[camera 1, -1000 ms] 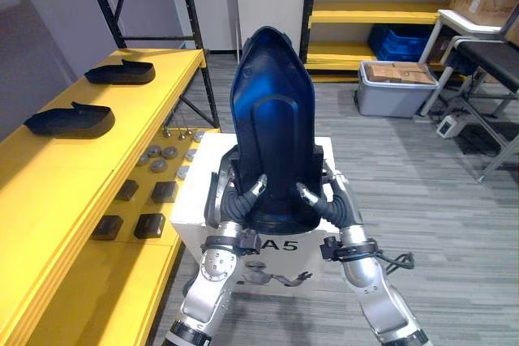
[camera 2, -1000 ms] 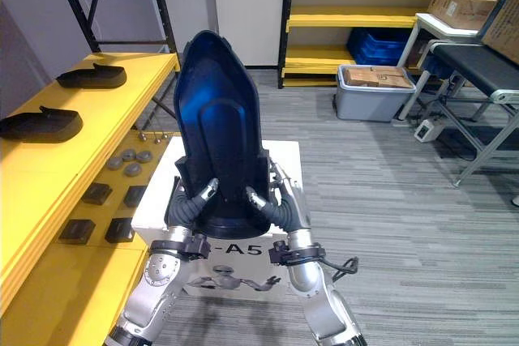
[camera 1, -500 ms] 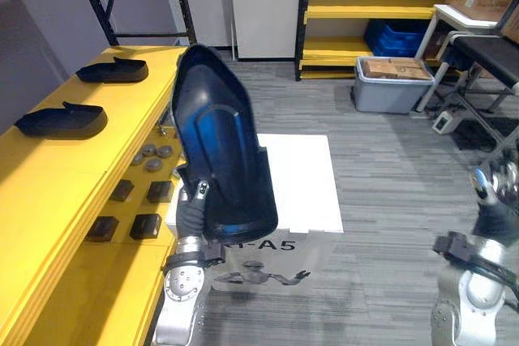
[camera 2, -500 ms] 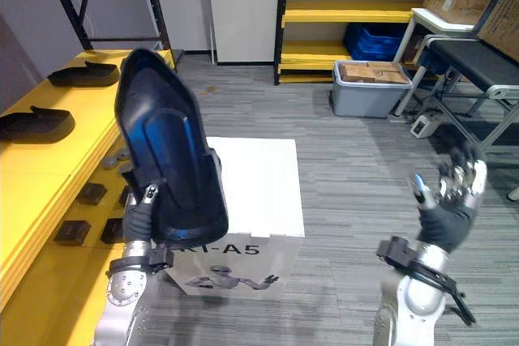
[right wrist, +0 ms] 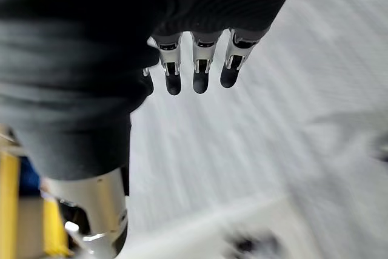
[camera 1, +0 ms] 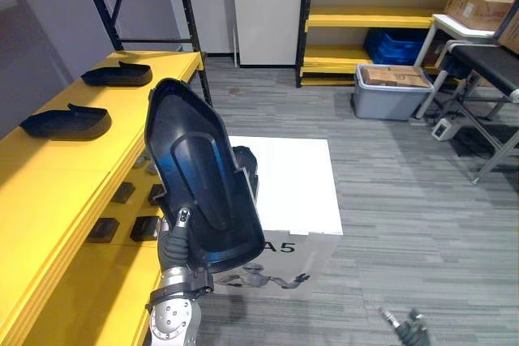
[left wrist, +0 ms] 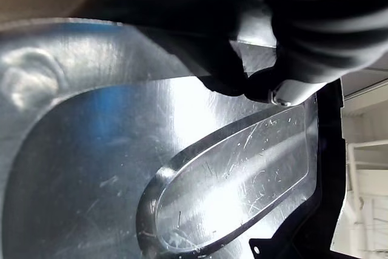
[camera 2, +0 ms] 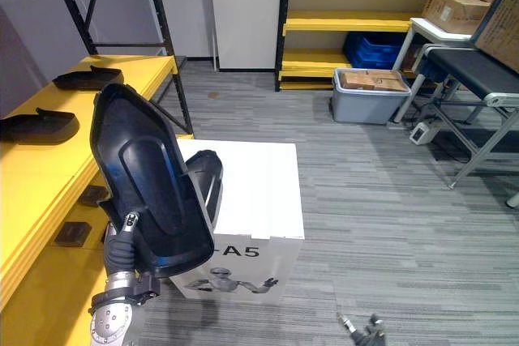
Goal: Walk over and take plastic housings, then place them on the shelf
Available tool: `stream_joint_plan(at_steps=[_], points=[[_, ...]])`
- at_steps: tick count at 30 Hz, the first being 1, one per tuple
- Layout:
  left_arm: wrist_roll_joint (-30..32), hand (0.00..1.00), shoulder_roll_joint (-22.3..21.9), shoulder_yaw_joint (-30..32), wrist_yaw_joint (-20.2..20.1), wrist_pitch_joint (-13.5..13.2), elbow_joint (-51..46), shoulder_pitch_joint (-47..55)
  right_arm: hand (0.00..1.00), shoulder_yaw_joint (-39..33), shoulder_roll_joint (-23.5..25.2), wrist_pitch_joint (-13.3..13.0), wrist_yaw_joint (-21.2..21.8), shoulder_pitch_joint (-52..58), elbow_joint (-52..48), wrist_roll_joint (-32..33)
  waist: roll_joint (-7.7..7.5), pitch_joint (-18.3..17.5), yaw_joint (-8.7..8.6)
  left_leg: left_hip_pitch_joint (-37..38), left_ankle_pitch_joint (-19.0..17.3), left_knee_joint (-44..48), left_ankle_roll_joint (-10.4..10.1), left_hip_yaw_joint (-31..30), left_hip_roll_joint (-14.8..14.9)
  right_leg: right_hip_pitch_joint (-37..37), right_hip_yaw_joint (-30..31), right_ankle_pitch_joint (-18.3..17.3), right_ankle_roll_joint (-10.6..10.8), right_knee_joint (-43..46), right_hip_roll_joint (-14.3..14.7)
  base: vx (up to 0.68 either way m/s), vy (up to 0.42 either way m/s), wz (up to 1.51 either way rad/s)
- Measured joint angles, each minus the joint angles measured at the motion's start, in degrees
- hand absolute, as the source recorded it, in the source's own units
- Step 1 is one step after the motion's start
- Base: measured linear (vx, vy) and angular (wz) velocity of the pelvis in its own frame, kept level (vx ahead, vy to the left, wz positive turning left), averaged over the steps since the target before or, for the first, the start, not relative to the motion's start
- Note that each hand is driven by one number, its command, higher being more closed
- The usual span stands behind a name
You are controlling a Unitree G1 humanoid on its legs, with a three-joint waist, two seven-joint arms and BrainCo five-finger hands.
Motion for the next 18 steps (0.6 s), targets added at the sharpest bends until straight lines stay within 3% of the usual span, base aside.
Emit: stream_joint_plan(at_steps=[5, 7, 8, 9, 10, 11, 12, 13, 16, 18], points=[[0.0, 1.0, -0.6, -0.2, -0.9, 0.0, -0.1, 0.0, 0.0, 4.2, -0.6, 0.8, 1.5, -3.5, 5.8, -2.1, -1.06, 0.9, 1.58, -0.6, 0.8, 0.2, 0.3, -4.4, -1.1, 0.8, -4.6, -1.5, -0.1, 2.5, -1.2, 0.0, -0.004, 0.48], [-0.1, 1.0, -0.5, -1.0, -0.9, 0.0, -0.5, -0.5, 0.0, 6.2, -1.0, 1.1, 1.5, -5.5, 7.4, -3.1, -1.78, 1.8, 2.48, -3.9, 1.2, 1.4, 1.2, -10.0, -3.1, 0.7, -11.2, -3.2, 0.3, 5.1, -2.8, 0.0, -0.008, 1.43], [-0.1, 1.0, -0.5, -1.2, -0.8, 0.0, -0.8, -0.6, 0.0, 6.2, -0.9, 1.1, 1.5, -5.9, 7.7, -3.1, -1.8, 2.0, 2.69, -5.0, 0.9, 1.9, 1.7, -9.6, -3.1, 0.7, -13.3, -3.4, 0.5, 5.4, -3.3, 0.0, 0.013, 1.78], [-0.2, 1.0, -0.4, -2.2, -0.8, 0.0, -1.0, -1.0, 0.0, 6.1, -1.1, 1.1, 1.4, -6.4, 8.2, -3.5, -1.67, 2.1, 2.73, -7.1, -0.6, 2.3, 4.0, -6.4, -3.2, 1.0, -19.0, -3.4, 0.6, 5.8, -4.7, 0.05, 0.048, 2.18], [-0.2, 1.0, -0.2, -2.8, -0.8, 0.0, -1.0, -1.8, 0.0, 6.1, -1.4, 1.2, 1.4, -6.8, 9.7, -4.4, -2.57, 2.7, 2.65, -8.9, -2.0, 3.9, 6.4, -0.9, -3.3, 1.8, -23.8, -3.1, 0.9, 5.8, -6.7, 0.05, 0.044, 2.29], [-0.3, 1.0, -0.1, -3.4, -0.8, 0.0, -1.0, -2.3, 0.0, 6.1, -1.9, 1.2, 1.4, -7.2, 10.6, -4.5, -2.37, 3.0, 2.81, -10.3, -2.3, 5.9, 6.7, 3.1, -2.5, 2.1, -25.7, -3.1, 0.9, 6.2, -7.4, 0.14, 0.108, 2.23], [-0.6, 1.0, 0.1, -4.1, -0.8, -0.1, -1.0, -2.9, 0.0, 6.1, -3.4, 1.7, 1.4, -8.4, 12.0, -5.4, -1.15, 3.4, 2.85, -12.1, -2.5, 9.6, 7.5, 11.2, -0.3, 2.6, -29.6, -3.2, 1.0, 7.8, -7.9, 0.19, 0.114, 1.97], [-0.6, 1.0, 0.1, -4.6, -0.8, -0.1, -0.8, -3.5, 0.0, 6.1, -4.6, 1.9, 1.3, -9.2, 12.6, -5.9, -0.43, 3.6, 2.69, -12.3, 0.3, 10.8, 8.7, 16.9, 1.3, 4.2, -32.8, -3.5, 1.4, 9.1, -8.5, 0.25, 0.142, 1.8], [-1.7, 1.0, 0.6, -5.0, -0.8, -0.1, -0.1, -4.0, 0.0, 6.1, -5.6, 2.0, 1.3, -11.2, 13.2, -6.8, -1.01, 3.9, 3.12, -10.6, 0.8, 8.2, 7.9, 14.3, -3.2, 6.3, -35.2, -3.6, 1.6, 9.6, -11.4, 0.23, 0.178, 0.94], [-2.2, 1.0, 1.3, -5.7, -1.4, -0.1, 0.8, -5.0, 0.0, 6.0, -5.6, 2.3, 1.3, -12.6, 13.5, -7.2, -1.88, 4.2, 2.51, -10.0, 0.3, 6.8, 9.0, 10.8, -7.5, 7.9, -37.7, -3.0, 2.5, 12.4, -15.0, 0.22, 0.222, 0.91]])
